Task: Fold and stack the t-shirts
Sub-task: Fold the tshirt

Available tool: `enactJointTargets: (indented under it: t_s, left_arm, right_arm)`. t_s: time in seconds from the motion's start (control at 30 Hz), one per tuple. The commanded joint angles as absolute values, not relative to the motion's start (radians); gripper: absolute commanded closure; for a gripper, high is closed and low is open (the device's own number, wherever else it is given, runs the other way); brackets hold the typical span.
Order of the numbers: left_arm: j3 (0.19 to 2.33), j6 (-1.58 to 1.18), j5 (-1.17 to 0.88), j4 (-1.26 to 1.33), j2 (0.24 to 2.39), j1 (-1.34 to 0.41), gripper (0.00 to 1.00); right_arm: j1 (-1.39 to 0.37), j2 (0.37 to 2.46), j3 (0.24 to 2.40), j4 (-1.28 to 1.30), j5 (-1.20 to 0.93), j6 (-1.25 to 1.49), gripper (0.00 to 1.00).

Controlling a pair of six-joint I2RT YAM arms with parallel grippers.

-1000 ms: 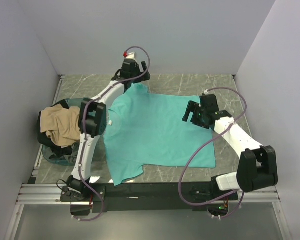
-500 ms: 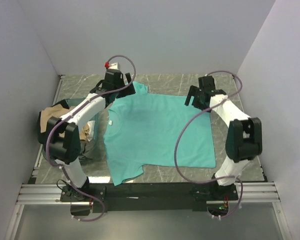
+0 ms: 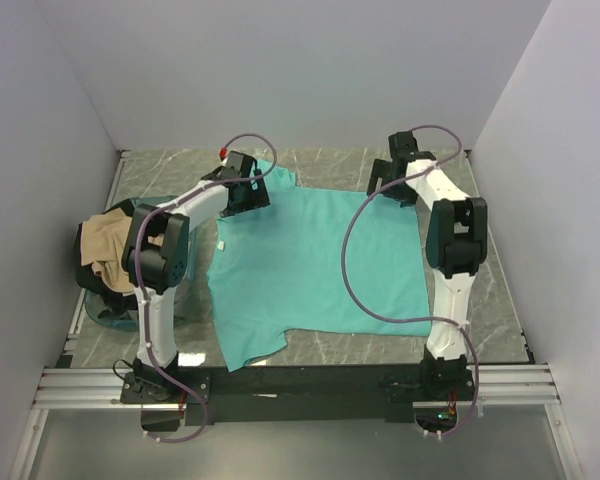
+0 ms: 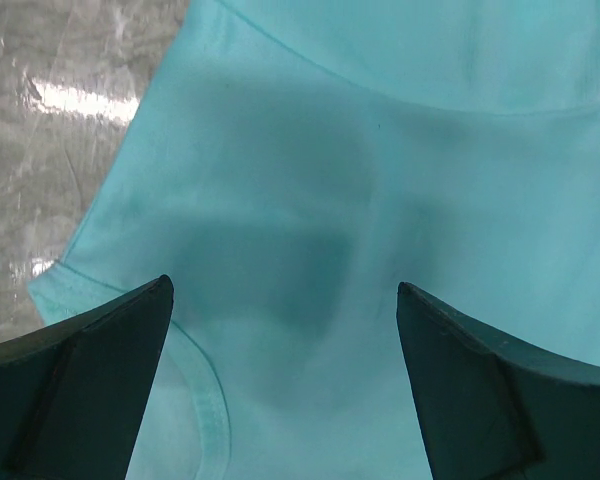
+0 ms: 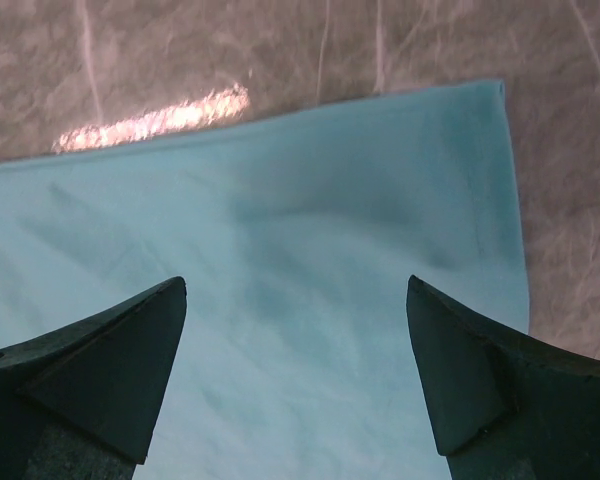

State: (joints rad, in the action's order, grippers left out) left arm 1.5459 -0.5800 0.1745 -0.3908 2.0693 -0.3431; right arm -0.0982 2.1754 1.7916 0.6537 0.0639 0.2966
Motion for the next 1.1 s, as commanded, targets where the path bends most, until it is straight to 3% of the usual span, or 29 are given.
enactJointTargets:
  t_s: [0.0,0.5,0.93,1.07]
  left_arm:
    - [1.624,-0.594,0.192,-0.400,2.098,-0.327,0.01]
    - [1.769,-0.578,0.146,-0.449,2.247,-0.295,0.01]
    - [1.936,-0.577,0.106,-0.506,2.378,-0.272,0.01]
    - [1.970,-0.575,0.091,-0.497,2.399,-0.267,0.01]
  right_arm:
    - [-0.065,2.259,1.934,0.779,0.098,0.249,0.04]
    - [0.037,2.479,2.180,0.916,-0.086,0.186,0.04]
    - [0.061,2.606,2.370,0.937,-0.080,0.138,0.03]
    - [0.072,2.567,2.327,0.841,-0.075,0.141,0.02]
